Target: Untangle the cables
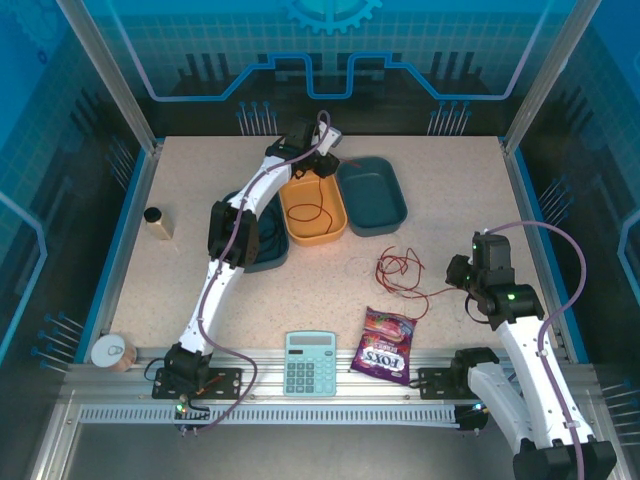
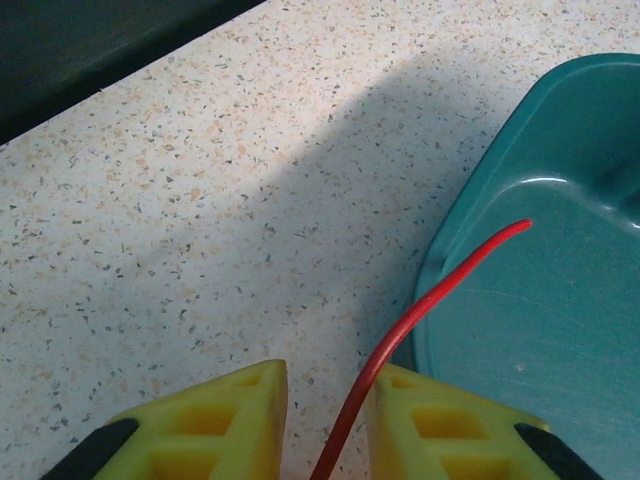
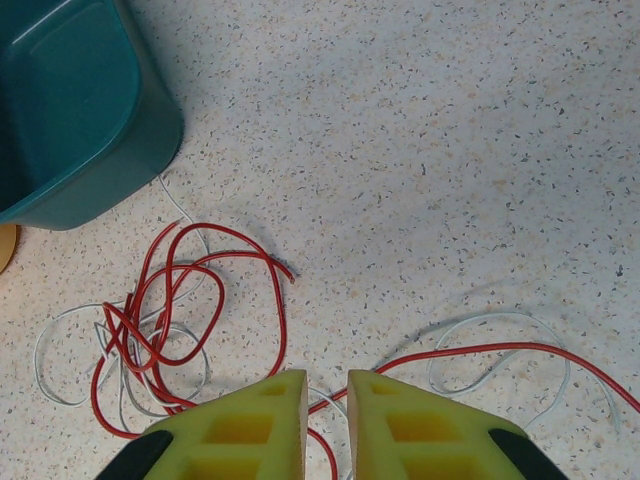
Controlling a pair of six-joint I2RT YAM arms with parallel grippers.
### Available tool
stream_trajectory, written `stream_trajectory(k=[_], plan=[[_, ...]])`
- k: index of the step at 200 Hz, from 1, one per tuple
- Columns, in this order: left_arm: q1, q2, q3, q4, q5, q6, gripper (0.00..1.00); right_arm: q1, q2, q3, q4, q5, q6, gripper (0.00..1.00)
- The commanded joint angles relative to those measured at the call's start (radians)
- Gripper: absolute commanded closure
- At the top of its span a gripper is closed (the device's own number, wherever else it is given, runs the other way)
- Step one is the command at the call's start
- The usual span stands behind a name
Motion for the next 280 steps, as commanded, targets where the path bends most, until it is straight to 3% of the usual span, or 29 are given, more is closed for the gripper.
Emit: stream_trajectory(k=[1,33,64,92,192,245,280], plan=[[0.003,-0.013,0.028,0.037,0.001,-0.010,0.76,-0.012,-0.004,0.020,-0.012,0.008,0.010,0.80],[0.003,-0.027,0.024,0.060,-0.009,-0.014,0.83,-0.011,-0.007,0.016,-0.011,0.010,0.010,0.80],[0.002,-0.043,0.015,0.076,-0.009,-0.019,0.96,-0.012,-0.007,0.011,-0.009,0.010,0.010,0.80],[0.002,-0.090,-0.041,0.103,-0.013,-0.026,1.00,-0.012,-0.003,0.010,-0.005,0.007,0.011,0.80],[0.000,-0.454,-0.523,0.251,-0.042,-0.103,1.00,-0.012,-0.024,0.009,0.001,-0.010,0.007,0.80],[-0.006,-0.661,-0.829,0.256,-0.187,-0.299,1.00,-0.012,-0.054,-0.007,0.003,-0.017,0.005,0.80],[-0.018,-0.718,-0.975,0.260,-0.199,-0.419,1.00,-0.012,-0.060,-0.017,0.006,-0.028,0.010,0.80]])
